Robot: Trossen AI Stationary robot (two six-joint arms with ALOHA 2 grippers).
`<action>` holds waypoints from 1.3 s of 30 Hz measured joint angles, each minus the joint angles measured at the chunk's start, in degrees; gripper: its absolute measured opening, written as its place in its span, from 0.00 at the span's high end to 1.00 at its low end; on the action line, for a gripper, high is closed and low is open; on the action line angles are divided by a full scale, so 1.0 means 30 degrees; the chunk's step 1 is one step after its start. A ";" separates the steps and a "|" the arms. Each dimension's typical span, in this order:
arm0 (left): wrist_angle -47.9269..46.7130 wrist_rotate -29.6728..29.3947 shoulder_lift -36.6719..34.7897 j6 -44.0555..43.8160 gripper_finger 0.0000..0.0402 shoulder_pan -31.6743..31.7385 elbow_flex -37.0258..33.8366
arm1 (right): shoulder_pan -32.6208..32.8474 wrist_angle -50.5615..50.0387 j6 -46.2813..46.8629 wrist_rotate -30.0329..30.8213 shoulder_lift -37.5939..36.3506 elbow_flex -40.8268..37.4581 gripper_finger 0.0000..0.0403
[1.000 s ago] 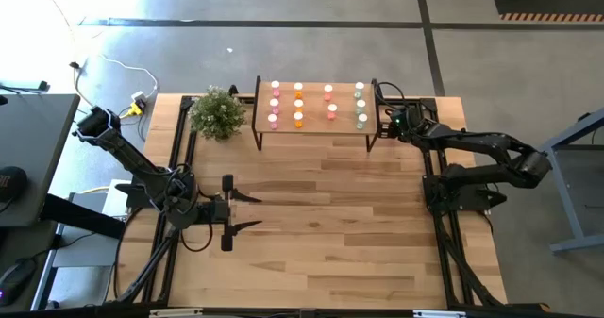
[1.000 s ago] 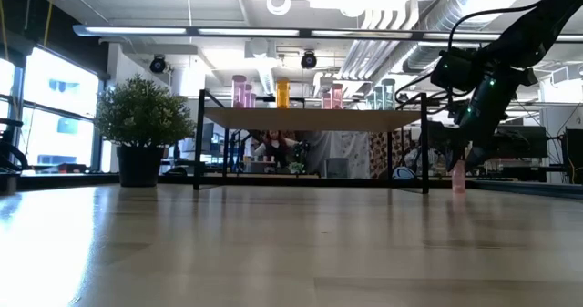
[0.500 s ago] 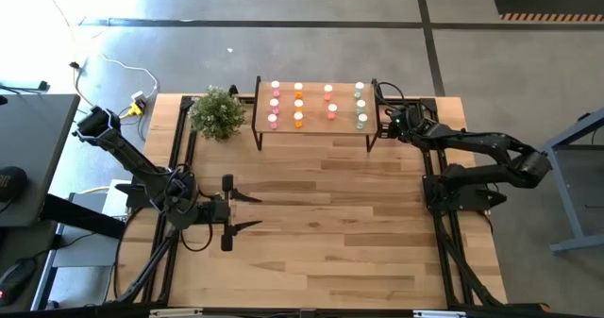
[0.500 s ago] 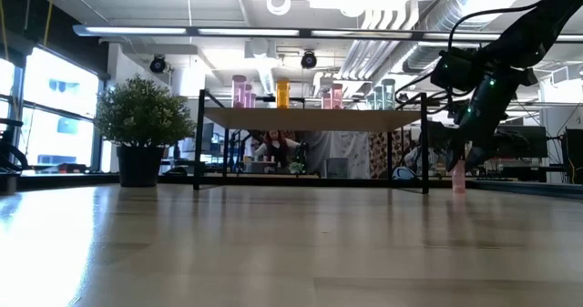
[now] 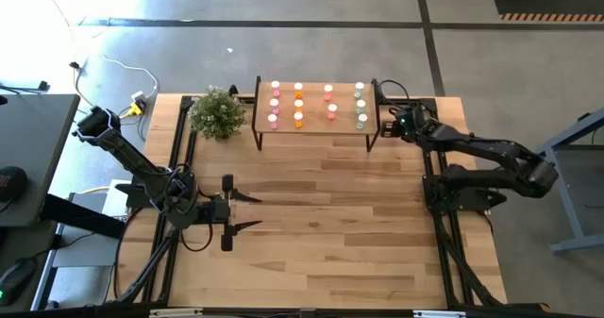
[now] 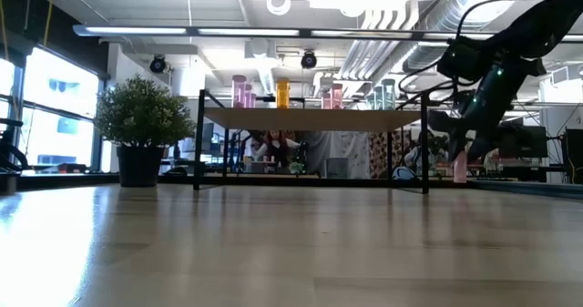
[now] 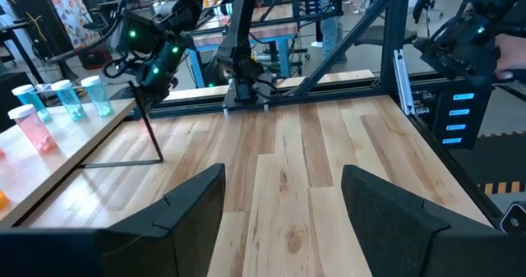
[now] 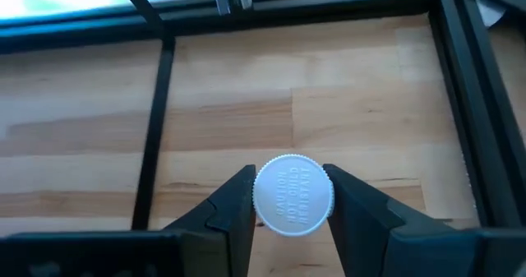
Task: Pick and place medicine bottles onto shelf by color
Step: Put the red pill bottle aligned with the other red pill bottles on the shelf
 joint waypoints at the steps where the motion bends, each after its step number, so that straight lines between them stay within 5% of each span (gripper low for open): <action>1: 0.0000 -0.0001 0.0000 -0.0003 0.42 0.0001 0.0004 | -0.0003 -0.0156 0.0000 0.0005 -0.0329 0.0000 0.68; 24: 0.0000 0.0000 0.0000 0.0004 0.42 0.0007 0.0003 | 0.0002 0.0061 -0.0826 -0.1634 -0.8264 0.0033 0.68; 39: 0.0000 0.0000 0.0000 0.0004 0.42 0.0001 -0.0003 | 0.0084 -0.1770 -0.2960 -0.2592 -0.8636 0.5207 0.68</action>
